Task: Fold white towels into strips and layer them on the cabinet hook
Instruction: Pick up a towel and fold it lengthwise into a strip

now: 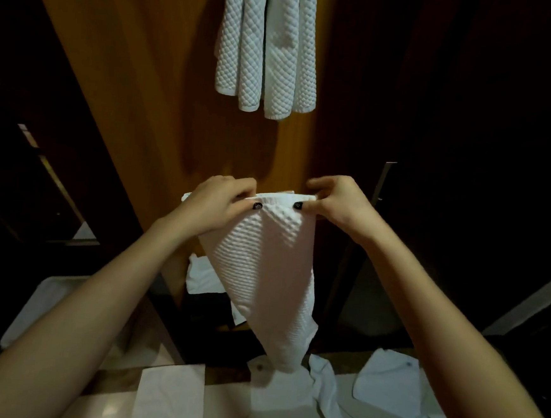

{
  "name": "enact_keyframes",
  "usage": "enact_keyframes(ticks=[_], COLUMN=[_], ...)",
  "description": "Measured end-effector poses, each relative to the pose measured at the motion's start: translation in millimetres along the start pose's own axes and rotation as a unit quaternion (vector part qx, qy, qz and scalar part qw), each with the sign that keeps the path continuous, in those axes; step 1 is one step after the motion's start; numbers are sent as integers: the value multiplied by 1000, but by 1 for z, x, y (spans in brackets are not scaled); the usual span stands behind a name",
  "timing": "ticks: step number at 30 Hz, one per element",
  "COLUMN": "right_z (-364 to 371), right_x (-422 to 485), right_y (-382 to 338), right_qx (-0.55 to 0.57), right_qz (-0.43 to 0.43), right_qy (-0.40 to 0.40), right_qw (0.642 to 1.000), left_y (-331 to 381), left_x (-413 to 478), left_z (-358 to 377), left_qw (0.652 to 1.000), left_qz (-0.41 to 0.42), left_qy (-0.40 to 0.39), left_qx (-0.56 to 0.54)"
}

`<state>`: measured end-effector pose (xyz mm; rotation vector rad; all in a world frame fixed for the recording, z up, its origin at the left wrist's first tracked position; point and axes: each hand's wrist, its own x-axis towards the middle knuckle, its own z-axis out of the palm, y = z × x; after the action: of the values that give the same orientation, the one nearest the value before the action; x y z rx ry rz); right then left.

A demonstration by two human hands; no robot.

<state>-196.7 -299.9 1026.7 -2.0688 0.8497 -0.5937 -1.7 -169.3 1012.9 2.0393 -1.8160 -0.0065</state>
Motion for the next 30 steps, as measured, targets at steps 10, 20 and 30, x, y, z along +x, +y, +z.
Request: enact_keyframes(ticks=[10,20,30], right_z=[-2,-11,-58], right_x=[-3,-7,-4], right_y=[9,33,55], right_qx=[-51,7,62], right_qz=[-59,-80,-86], right_qy=[-8,7,-62], right_qw=[997,997,992], left_y=[2,5,39], left_x=[26,7,20], left_z=[2,34,46], left_qw=[997,991,968], left_qz=[-44,-72,45], left_qy=[-68,-32,17], left_qx=[1,-105,-245])
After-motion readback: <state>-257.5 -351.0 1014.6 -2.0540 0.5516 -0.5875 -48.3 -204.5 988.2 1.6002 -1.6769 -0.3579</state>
